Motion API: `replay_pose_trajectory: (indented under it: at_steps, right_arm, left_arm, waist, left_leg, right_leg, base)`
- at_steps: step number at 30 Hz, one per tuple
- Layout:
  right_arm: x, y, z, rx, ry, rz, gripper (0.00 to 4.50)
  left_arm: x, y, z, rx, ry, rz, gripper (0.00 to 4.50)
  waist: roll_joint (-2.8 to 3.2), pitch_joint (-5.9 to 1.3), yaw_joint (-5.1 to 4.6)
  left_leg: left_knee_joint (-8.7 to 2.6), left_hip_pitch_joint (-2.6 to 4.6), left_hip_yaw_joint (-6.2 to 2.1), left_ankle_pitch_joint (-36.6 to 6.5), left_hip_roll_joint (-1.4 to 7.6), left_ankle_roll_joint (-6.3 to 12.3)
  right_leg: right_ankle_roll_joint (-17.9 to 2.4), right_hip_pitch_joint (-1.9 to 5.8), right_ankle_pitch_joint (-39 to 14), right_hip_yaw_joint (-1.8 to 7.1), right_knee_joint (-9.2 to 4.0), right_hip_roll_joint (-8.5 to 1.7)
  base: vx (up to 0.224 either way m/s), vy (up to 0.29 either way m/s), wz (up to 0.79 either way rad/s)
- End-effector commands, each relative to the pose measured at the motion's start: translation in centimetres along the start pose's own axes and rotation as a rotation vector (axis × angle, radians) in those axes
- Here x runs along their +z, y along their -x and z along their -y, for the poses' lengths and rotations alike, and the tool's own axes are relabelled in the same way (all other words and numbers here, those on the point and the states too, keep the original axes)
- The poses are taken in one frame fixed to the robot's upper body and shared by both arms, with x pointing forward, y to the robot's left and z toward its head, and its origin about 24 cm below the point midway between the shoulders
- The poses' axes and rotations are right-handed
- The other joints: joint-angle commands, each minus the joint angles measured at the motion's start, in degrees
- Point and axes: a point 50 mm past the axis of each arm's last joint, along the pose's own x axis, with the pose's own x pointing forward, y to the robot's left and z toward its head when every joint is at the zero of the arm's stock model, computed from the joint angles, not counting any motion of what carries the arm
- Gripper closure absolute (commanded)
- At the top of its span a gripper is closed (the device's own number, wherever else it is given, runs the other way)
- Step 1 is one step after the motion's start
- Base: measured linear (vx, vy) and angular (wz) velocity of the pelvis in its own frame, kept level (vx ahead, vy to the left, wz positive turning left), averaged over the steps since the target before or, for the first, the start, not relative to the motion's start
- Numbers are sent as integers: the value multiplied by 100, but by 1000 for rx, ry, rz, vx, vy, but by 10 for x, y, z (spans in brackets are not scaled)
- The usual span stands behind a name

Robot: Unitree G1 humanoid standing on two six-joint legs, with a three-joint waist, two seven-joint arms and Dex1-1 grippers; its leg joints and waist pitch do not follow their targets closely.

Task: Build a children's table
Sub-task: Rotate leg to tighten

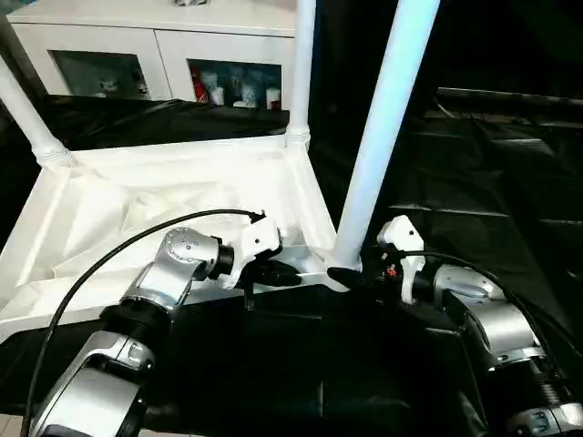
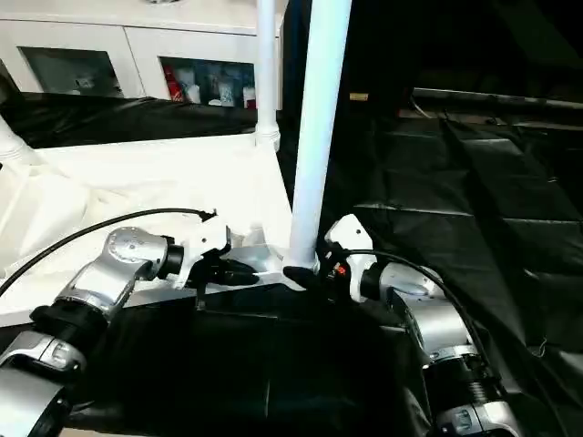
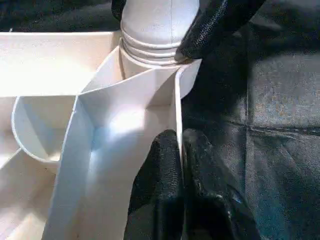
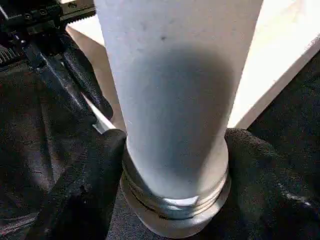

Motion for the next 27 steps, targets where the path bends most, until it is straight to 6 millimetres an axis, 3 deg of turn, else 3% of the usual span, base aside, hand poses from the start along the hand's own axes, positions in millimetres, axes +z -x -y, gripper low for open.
replay_pose_trajectory:
  at_steps: [1,5,8,11,13,14,15,16,17,18,20,27]
  right_arm:
    - [2,-4,-5,49,-4,25,168]
    - [0,-4,-7,54,-19,34,176]
    - [-6,-11,-6,-49,-56,44,178]
    - [-14,-21,-6,-178,-90,21,179]
    - [-16,-27,-6,-246,-131,26,179]
    - [-17,-37,-2,-409,-206,38,179]
    - [-17,-40,0,-487,-237,39,179]
    - [-18,-42,1,-538,-258,38,180]
    - [-19,-43,1,-570,-276,34,180]
    - [-18,-47,1,-627,-286,33,180]
    - [-15,-54,-1,-653,-274,40,180]
    - [2,-67,-13,-537,-170,102,180]
  left_arm:
    - [-5,-5,6,-31,41,47,450]
    - [-7,-5,6,-34,44,41,450]
    - [-9,-11,5,20,44,4,450]
    - [-9,-23,3,98,48,-25,450]
    - [-6,-30,2,134,52,-27,450]
    - [0,-44,2,184,45,-36,450]
    - [3,-50,2,194,48,-33,450]
    - [5,-54,3,199,51,-29,450]
    - [6,-57,4,199,55,-25,450]
    - [11,-65,5,211,56,-22,450]
    - [16,-73,5,242,50,-24,450]
    - [19,-75,3,250,34,-29,450]
  waist:
    - [-50,-345,42]
    - [-52,-349,51]
    - [-46,-342,49]
    - [-47,-300,14]
    - [-28,-255,-21]
    - [-32,-246,-42]
    - [-21,-222,-77]
    - [-31,-223,-90]
    - [-31,-223,-90]
    - [-5,-229,-90]
    - [-1,-232,-71]
    - [18,-281,-61]
  left_leg:
    - [-330,68,-189,-345,433,560]
    - [-324,67,-189,-347,431,557]
    - [-331,69,-192,-371,432,537]
    - [-371,95,-204,-741,427,317]
    - [-421,138,-223,-1175,438,63]
    - [-437,145,-227,-1248,438,6]
    - [-467,167,-234,-1455,441,-123]
    - [-477,185,-257,-1616,423,-222]
    - [-477,185,-257,-1616,423,-222]
    - [-479,183,-256,-1623,423,-234]
    - [-475,202,-253,-1616,421,-215]
    - [-471,140,-241,-1237,412,-5]
  right_leg:
    - [-1649,240,554,276,-309,-583]
    - [-1648,243,556,276,-306,-582]
    - [-1636,230,492,276,-313,-584]
    - [-1568,206,-189,291,-400,-594]
    - [-1460,175,-993,304,-477,-610]
    - [-1422,169,-1157,312,-494,-607]
    - [-1355,128,-1485,325,-523,-599]
    - [-1241,133,-1841,325,-554,-619]
    - [-1241,133,-1841,325,-554,-619]
    - [-1086,114,-1911,349,-595,-621]
    - [-1058,102,-1836,357,-602,-619]
    - [-1139,167,-946,342,-531,-606]
  base:
    - [0,0,0]
    - [0,0,0]
    - [0,0,0]
    - [0,0,0]
    - [0,0,0]
    - [0,0,0]
    - [0,0,0]
    - [0,0,0]
    - [0,0,0]
    - [0,0,0]
    - [0,0,0]
    - [0,0,0]
